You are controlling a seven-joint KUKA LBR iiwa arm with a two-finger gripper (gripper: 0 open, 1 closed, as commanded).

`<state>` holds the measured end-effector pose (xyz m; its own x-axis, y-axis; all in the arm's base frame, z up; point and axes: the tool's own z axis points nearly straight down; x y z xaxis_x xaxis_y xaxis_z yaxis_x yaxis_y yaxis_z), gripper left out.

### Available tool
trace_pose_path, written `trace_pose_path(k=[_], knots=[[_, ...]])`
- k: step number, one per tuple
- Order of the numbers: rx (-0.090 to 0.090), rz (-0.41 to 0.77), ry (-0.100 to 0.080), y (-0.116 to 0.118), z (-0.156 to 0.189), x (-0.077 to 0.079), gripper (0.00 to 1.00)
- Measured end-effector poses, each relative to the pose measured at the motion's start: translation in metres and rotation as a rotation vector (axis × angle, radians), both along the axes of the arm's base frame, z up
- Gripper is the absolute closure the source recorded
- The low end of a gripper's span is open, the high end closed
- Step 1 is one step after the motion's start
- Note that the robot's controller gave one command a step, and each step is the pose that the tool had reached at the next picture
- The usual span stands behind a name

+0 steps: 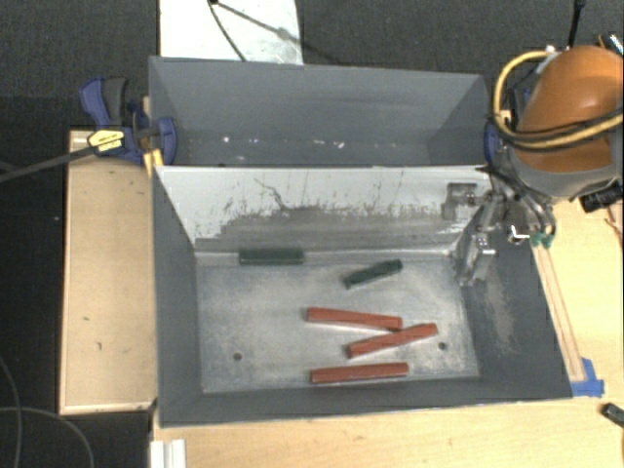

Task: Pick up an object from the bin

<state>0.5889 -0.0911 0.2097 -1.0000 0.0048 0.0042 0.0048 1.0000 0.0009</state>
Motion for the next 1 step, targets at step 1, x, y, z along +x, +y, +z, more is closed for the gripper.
trace_pose_path(k=[1], knots=[[0.002, 0.309, -0.001, 0.0037, -0.1276, -0.0347, 0.0]])
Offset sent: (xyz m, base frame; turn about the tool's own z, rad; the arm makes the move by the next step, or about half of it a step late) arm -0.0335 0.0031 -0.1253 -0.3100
